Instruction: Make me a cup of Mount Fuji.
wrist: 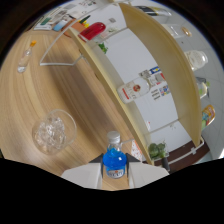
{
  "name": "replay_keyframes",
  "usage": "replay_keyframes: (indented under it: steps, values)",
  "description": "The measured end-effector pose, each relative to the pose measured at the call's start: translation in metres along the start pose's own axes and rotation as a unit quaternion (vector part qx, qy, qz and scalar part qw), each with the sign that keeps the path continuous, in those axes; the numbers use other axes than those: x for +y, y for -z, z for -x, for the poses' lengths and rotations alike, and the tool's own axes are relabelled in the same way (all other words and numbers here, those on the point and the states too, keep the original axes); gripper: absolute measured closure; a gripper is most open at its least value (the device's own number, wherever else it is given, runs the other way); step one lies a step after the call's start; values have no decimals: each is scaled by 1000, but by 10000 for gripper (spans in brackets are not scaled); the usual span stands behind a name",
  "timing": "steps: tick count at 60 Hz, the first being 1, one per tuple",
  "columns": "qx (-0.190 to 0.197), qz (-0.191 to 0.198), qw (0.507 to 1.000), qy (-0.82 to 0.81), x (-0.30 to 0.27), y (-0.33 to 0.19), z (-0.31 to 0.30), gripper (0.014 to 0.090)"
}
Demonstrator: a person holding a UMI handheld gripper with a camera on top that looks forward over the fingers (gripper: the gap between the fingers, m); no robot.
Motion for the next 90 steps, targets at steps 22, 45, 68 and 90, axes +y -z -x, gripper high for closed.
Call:
replay_keyframes:
  steps: [22,45,68,90]
  values:
    - [30,-10,935,353,-25,0,9,696]
    - [44,-10,911,410,-32,-1,8,696]
    - [59,-140,983,-105,-65,64,-93,695]
    - [-47,-65,888,-453,81,14,-62,692]
